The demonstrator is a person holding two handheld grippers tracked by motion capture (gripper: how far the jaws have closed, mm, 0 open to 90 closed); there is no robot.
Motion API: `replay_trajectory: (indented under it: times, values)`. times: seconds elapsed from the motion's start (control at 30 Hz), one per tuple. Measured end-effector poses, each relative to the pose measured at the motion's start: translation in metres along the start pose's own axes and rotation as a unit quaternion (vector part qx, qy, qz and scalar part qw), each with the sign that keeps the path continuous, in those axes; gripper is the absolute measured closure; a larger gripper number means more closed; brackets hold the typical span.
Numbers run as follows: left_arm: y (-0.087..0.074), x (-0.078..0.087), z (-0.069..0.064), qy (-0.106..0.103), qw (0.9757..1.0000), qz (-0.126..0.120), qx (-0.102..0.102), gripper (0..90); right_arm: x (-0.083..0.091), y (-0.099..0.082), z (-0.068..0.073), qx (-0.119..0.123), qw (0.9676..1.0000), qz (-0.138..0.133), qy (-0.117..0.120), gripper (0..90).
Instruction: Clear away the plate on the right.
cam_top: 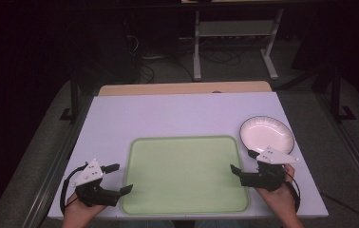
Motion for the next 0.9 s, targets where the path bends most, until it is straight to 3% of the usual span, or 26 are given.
replay_trajectory:
  times: [0.9]
  values:
    - [0.0005,0.0001,-0.0008,0.0,1.0,0.0,-0.003,13.5,0.0086,0.0042,-0.0048,-0.014,0.9996,-0.023,0.005,16.3]
Point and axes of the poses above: each handheld gripper's, and its own axes: x roughly backward along the jaws, y roughly out of its top, z roughly to its left, the point moved 9 cm from there along -x, roughly forward along the jaws, and after that the axes turned 1 degree about y, right-handed, at the moved point
